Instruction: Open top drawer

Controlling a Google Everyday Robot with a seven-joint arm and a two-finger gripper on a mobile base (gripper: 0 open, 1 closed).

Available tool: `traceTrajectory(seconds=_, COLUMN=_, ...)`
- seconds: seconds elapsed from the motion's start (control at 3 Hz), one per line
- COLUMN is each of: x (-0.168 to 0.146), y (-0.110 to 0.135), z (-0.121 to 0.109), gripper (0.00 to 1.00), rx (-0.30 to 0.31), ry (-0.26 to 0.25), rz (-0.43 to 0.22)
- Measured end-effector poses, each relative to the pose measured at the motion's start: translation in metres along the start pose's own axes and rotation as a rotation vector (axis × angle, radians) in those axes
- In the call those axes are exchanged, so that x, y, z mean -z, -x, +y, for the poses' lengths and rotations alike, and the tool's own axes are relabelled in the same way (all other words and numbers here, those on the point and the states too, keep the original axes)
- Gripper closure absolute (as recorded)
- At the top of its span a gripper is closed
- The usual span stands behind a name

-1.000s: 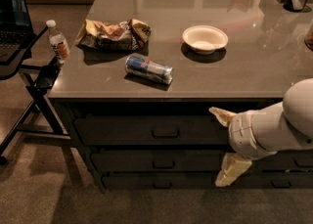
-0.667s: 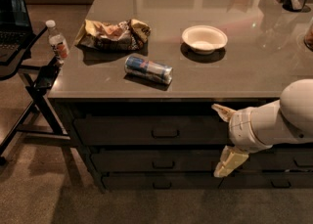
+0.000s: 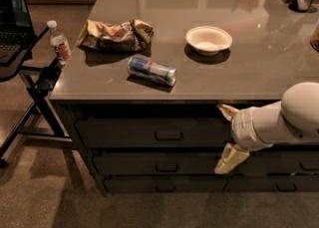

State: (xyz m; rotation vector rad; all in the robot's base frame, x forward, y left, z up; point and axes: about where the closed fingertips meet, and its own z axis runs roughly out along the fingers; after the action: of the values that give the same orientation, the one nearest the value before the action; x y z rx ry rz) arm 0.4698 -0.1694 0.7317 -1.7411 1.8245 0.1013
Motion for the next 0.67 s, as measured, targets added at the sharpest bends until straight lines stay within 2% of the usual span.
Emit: traceTrajectory(seconds=0.67, x=-0.038, y=-0.033, z=-0.017, gripper=0.0, rx=-0.082, ry=-0.018, rz=-0.02)
